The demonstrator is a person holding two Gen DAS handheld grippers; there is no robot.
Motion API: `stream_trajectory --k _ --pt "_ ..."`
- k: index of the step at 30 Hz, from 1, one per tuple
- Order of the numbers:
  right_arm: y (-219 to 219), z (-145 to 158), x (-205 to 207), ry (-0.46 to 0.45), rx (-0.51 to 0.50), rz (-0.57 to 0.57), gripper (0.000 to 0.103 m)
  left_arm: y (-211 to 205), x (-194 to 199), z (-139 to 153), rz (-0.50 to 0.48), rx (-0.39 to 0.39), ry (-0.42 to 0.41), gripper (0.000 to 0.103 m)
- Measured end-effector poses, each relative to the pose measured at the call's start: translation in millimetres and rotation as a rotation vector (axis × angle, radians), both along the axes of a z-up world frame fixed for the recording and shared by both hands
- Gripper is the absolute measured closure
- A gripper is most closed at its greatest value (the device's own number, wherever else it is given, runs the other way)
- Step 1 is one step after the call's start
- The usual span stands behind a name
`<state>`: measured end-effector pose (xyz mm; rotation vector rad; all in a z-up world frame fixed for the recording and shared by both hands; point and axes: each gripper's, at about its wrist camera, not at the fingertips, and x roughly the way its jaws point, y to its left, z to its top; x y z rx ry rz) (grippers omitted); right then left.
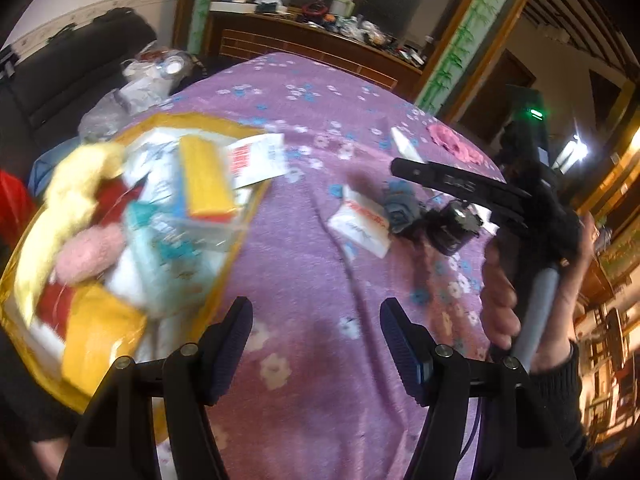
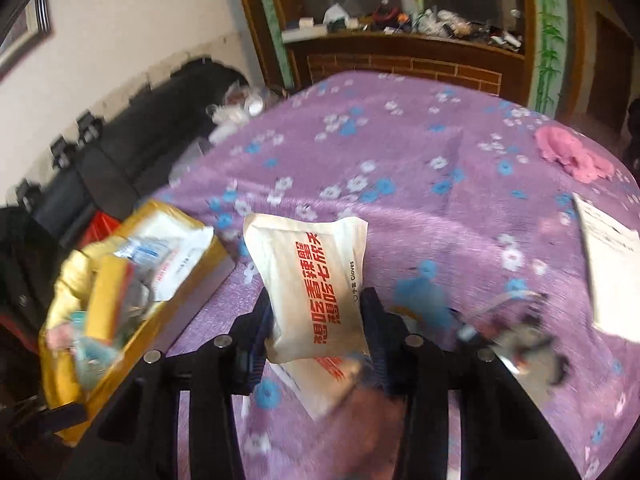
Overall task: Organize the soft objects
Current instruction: 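Lift the white red-lettered packet with the right tool toward the foam box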
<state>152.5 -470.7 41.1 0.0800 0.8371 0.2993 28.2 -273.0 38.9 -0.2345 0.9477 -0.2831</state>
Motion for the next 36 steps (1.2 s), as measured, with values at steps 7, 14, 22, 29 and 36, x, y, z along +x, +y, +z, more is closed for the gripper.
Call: stream_trajectory --k 7,14,22,29,36 --pt "-43 13 -10 -0.066 0.110 -0.069 0.061 -48 75 -8 -0.060 0.091 0.058 0.034" --pt "-53 3 -7 -0.028 0.143 -0.115 0.061 -93 143 -48 -0.159 0.159 0.165 0.034" --pt "-56 1 -7 -0.016 0.168 -0.130 0.061 -120 153 -66 -0.176 0.269 0.125 0.027" --pt "-60 -3 -5 -0.001 0.175 -0.156 0.061 -121 145 -64 -0.158 0.313 0.067 0.038" --pt "-56 -2 -7 -0.009 0.176 -0.147 0.061 -79 125 -55 -0.061 0.203 0.095 0.044"
